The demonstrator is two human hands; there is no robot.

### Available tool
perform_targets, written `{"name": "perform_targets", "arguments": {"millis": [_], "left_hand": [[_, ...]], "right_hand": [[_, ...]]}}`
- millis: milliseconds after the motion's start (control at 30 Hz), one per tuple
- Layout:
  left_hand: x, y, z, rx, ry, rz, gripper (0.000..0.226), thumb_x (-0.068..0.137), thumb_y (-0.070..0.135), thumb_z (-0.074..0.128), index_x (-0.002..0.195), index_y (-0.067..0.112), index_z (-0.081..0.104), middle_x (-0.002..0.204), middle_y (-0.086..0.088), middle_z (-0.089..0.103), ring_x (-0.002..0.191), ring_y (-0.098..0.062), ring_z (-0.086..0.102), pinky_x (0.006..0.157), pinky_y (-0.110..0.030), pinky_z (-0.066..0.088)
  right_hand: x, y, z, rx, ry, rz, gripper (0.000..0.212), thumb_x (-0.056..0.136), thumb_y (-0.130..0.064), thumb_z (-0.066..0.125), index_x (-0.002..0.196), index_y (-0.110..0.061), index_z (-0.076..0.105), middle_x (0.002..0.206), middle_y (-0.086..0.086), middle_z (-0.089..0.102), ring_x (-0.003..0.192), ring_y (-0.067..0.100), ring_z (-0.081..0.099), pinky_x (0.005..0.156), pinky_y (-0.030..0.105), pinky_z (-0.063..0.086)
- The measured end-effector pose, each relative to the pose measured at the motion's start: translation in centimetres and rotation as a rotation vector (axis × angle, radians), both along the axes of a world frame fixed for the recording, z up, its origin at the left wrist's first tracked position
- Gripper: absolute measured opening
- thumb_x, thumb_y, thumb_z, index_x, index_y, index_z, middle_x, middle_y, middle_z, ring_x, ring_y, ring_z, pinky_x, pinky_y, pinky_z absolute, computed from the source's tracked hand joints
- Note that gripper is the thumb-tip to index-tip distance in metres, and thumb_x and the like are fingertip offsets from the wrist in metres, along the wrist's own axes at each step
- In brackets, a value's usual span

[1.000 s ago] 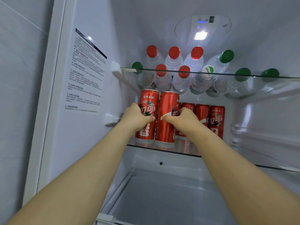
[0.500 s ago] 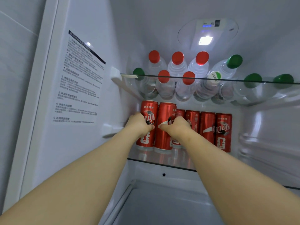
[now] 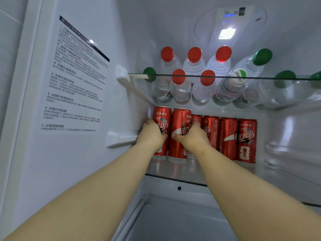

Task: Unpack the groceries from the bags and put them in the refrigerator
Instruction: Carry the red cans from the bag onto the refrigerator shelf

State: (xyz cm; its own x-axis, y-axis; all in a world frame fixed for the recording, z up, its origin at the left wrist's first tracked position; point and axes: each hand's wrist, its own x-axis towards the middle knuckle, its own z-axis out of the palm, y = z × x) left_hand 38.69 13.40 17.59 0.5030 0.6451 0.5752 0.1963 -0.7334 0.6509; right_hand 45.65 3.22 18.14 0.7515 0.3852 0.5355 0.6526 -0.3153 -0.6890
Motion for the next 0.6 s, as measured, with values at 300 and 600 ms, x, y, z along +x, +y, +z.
{"name": "perform_targets", "arguments": {"millis": [300,600], "left_hand": [[-1.5,-1.1,-0.9,0.390,0.202,0.108,0.037,0.088,0.012,0.056,0.123,0.017,0.043,0.125,-0.014,0.037,0.109,-0.034,0.046,0.090,-0.044,0.047],[-0.5,0.0,-1.5,0.501,0.481,0.075,0.051,0.089,0.024,0.056,0.137,0.031,0.040,0.140,-0.014,0.024,0.120,-0.037,0.037,0.102,-0.043,0.040]], "right_hand": [[-0.9,-0.3,-0.3,-0.303,-0.195,0.038,0.028,0.083,-0.020,0.065,0.065,-0.025,0.045,0.083,0.002,0.057,0.079,0.021,0.059,0.076,0.038,0.055],[-0.7,-0.1,-0.5,-0.374,-0.154,0.035,0.030,0.083,-0.017,0.063,0.065,-0.023,0.040,0.095,0.007,0.057,0.083,0.022,0.056,0.070,0.030,0.047]]}}
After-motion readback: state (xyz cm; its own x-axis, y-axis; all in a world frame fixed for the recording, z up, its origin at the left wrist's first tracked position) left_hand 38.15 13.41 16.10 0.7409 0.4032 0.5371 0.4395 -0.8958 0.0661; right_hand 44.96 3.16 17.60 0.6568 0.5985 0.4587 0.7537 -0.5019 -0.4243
